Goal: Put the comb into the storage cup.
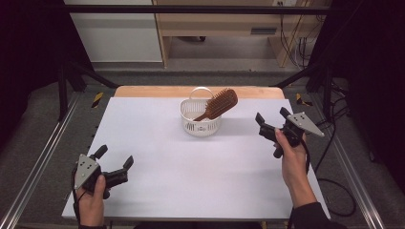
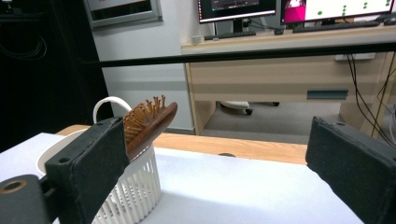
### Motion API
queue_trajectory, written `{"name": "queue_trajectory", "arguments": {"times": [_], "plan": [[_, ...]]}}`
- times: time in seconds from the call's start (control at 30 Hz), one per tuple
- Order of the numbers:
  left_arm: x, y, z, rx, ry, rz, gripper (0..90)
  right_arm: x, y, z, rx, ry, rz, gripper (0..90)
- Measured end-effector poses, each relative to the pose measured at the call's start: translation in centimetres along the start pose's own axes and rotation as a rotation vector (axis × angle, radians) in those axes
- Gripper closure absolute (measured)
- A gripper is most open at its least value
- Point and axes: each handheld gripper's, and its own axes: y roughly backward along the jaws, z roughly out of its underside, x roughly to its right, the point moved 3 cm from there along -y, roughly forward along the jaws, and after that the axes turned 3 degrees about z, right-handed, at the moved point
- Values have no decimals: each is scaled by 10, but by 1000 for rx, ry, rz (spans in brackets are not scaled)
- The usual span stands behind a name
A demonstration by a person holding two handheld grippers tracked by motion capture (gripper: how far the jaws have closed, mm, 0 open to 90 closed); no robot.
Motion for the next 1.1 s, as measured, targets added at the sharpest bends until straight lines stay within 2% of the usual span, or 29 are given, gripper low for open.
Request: {"name": "queue_trajectory", "arguments": {"times": [0.23,0.33,0.47,0.63,0.87,1.1], "plan": [[-8,9,-2,22,35,-18,10,6,15,1,14,16,-21,42],[-11,12,-2,23,34,-22,10,7,21,3,20,36,-34,42],[-14,16,0,27,46,-11,12,7,30,11,22,48,-57,41],[-15,17,0,38,53,-1,11,11,37,19,22,55,-51,41],[-10,15,-2,52,20,16,11,17,53,33,0,63,-57,40],[-8,14,-3,58,6,18,12,18,64,44,-21,78,-73,39]]}}
